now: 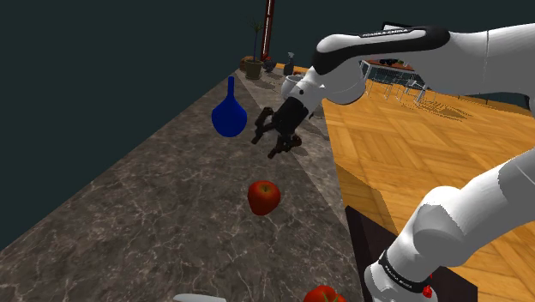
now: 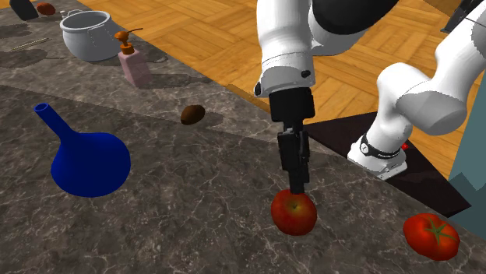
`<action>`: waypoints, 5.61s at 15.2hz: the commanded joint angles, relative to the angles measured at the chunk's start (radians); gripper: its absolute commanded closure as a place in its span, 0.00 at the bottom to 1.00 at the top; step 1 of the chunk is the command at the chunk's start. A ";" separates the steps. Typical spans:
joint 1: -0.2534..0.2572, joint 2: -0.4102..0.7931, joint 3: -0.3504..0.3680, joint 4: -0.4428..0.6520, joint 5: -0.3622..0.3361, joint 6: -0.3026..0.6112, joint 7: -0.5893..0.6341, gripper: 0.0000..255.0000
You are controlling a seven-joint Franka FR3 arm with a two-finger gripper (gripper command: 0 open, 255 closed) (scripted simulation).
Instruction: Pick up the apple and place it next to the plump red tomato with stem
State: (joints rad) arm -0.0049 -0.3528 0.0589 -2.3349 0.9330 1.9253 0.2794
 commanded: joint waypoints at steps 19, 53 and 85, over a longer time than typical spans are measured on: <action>-0.195 0.025 0.552 -0.056 -0.724 0.230 1.031 0.00; -0.197 -0.051 0.492 0.167 -0.725 -0.065 1.016 1.00; -0.004 -0.434 0.561 0.190 -0.523 -0.411 1.257 1.00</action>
State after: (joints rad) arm -0.0221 -0.7671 0.6086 -2.1350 0.3943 1.5195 1.5164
